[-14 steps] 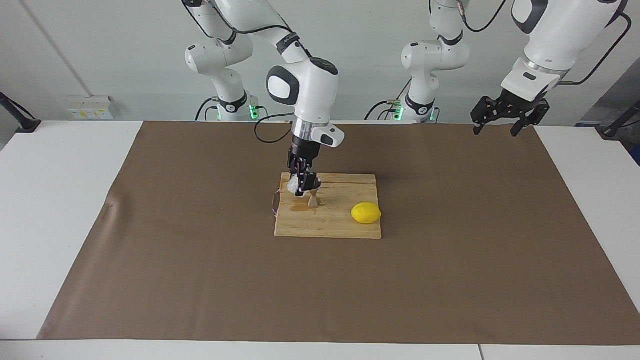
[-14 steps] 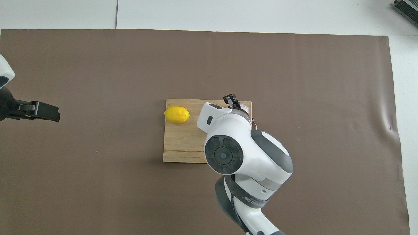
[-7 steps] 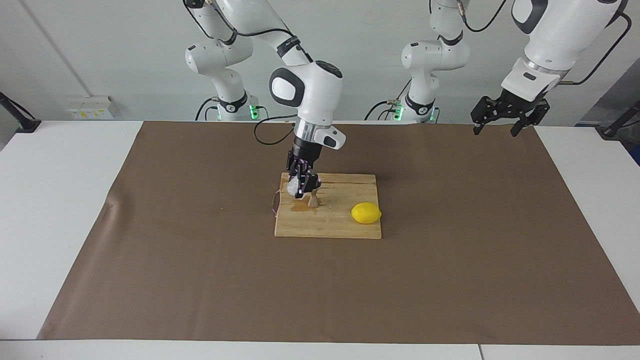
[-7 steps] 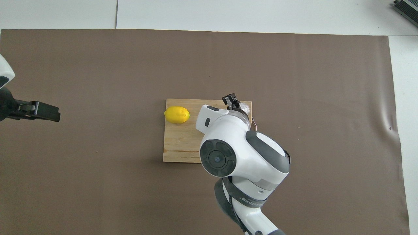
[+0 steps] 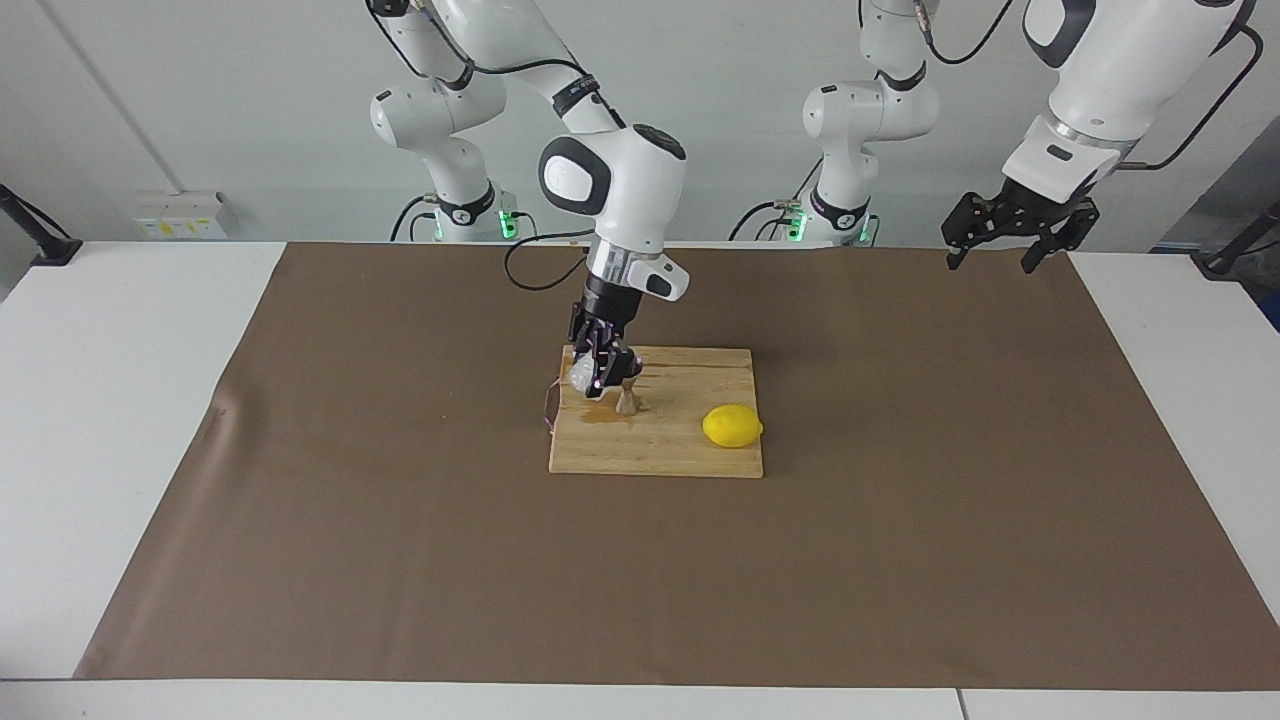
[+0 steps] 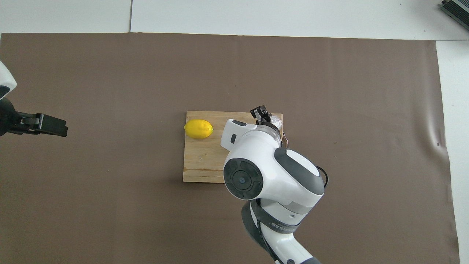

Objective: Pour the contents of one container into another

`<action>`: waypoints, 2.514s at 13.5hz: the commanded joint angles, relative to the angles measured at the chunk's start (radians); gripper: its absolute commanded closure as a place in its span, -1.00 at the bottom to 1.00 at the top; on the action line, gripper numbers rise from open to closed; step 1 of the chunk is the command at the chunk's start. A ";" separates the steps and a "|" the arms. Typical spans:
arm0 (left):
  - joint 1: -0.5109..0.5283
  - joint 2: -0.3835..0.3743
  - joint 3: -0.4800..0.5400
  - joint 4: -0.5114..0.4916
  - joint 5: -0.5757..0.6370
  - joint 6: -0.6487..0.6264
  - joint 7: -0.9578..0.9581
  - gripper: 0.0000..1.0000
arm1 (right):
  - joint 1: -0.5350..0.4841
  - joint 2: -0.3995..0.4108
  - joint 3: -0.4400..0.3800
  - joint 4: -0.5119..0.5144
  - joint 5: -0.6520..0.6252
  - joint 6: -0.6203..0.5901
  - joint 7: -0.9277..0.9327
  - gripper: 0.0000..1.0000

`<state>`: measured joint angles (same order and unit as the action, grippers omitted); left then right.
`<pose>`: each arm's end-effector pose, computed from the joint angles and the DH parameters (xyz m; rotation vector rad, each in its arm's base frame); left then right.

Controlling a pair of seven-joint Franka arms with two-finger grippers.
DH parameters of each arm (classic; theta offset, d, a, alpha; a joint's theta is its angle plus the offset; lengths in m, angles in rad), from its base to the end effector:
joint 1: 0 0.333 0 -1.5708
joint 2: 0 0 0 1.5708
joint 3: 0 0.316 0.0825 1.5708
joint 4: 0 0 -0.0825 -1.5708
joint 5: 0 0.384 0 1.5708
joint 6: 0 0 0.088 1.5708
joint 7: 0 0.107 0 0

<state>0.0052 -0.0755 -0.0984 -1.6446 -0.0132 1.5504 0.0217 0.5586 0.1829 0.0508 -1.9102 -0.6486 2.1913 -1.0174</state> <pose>0.5258 -0.0526 0.6286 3.1312 -0.1798 -0.0302 0.5168 0.3327 0.4171 1.4207 2.1767 -0.0191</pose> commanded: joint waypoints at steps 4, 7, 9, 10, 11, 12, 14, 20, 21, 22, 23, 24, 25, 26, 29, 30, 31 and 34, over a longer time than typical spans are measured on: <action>0.004 -0.023 0.003 -0.020 -0.010 -0.009 0.003 -1.00 | 0.020 -0.014 0.007 -0.018 -0.052 -0.033 0.010 0.71; 0.002 -0.023 0.002 -0.018 -0.010 -0.009 0.003 -1.00 | 0.018 -0.016 0.007 -0.020 -0.052 -0.027 -0.026 0.71; 0.002 -0.023 0.002 -0.018 -0.010 -0.009 0.004 -1.00 | 0.017 -0.016 0.007 -0.021 -0.052 -0.028 -0.053 0.71; 0.002 -0.023 0.002 -0.018 -0.010 -0.009 0.004 -1.00 | 0.014 -0.016 0.007 -0.021 -0.052 -0.031 -0.064 0.71; 0.002 -0.023 0.003 -0.018 -0.010 -0.009 0.004 -1.00 | 0.014 -0.017 0.007 -0.021 -0.052 -0.036 -0.081 0.71; 0.002 -0.023 0.003 -0.018 -0.010 -0.009 0.003 -1.00 | 0.012 -0.017 0.007 -0.023 -0.052 -0.039 -0.105 0.71; 0.002 -0.023 0.002 -0.018 -0.010 -0.009 0.003 -1.00 | 0.012 -0.019 0.007 -0.024 -0.052 -0.051 -0.124 0.71; 0.002 -0.023 0.002 -0.018 -0.010 -0.009 0.004 -1.00 | 0.017 -0.019 0.007 -0.021 -0.052 -0.085 -0.118 0.71; 0.002 -0.023 0.002 -0.018 -0.010 -0.009 0.004 -1.00 | 0.020 -0.017 0.007 -0.021 -0.052 -0.090 -0.116 0.71; 0.002 -0.023 0.002 -0.018 -0.010 -0.009 0.004 -1.00 | 0.021 -0.013 0.007 -0.017 -0.052 -0.091 -0.107 0.71; 0.002 -0.023 0.002 -0.018 -0.010 -0.009 0.003 -1.00 | 0.023 -0.011 0.007 -0.013 -0.052 -0.091 -0.092 0.71; 0.002 -0.023 0.003 -0.018 -0.010 -0.009 0.004 -1.00 | 0.023 -0.010 0.007 -0.012 -0.052 -0.091 -0.084 0.71; 0.002 -0.023 0.002 -0.018 -0.010 -0.009 0.003 -1.00 | 0.024 -0.006 0.007 -0.010 -0.052 -0.091 -0.078 0.71; 0.002 -0.023 0.003 -0.018 -0.010 -0.009 0.004 -1.00 | 0.038 -0.003 0.007 -0.007 -0.052 -0.096 -0.064 0.71; 0.002 -0.023 0.002 -0.018 -0.010 -0.009 0.004 -1.00 | 0.058 0.027 0.007 0.032 -0.055 -0.143 -0.043 0.71; 0.002 -0.023 0.003 -0.018 -0.010 -0.009 0.004 -1.00 | 0.061 0.029 0.007 0.039 -0.059 -0.154 -0.043 0.71; 0.002 -0.023 0.003 -0.018 -0.010 -0.009 0.004 -1.00 | 0.063 0.029 0.007 0.037 -0.072 -0.154 -0.041 0.71; 0.002 -0.023 0.002 -0.018 -0.010 -0.009 0.004 -1.00 | 0.064 0.029 0.007 0.039 -0.085 -0.177 -0.020 0.71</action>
<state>0.0052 -0.0755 -0.0984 -1.6447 -0.0132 1.5504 0.0217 0.6226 0.1948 0.0537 -1.8959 -0.6970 2.0440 -1.0774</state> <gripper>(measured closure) 0.000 0.480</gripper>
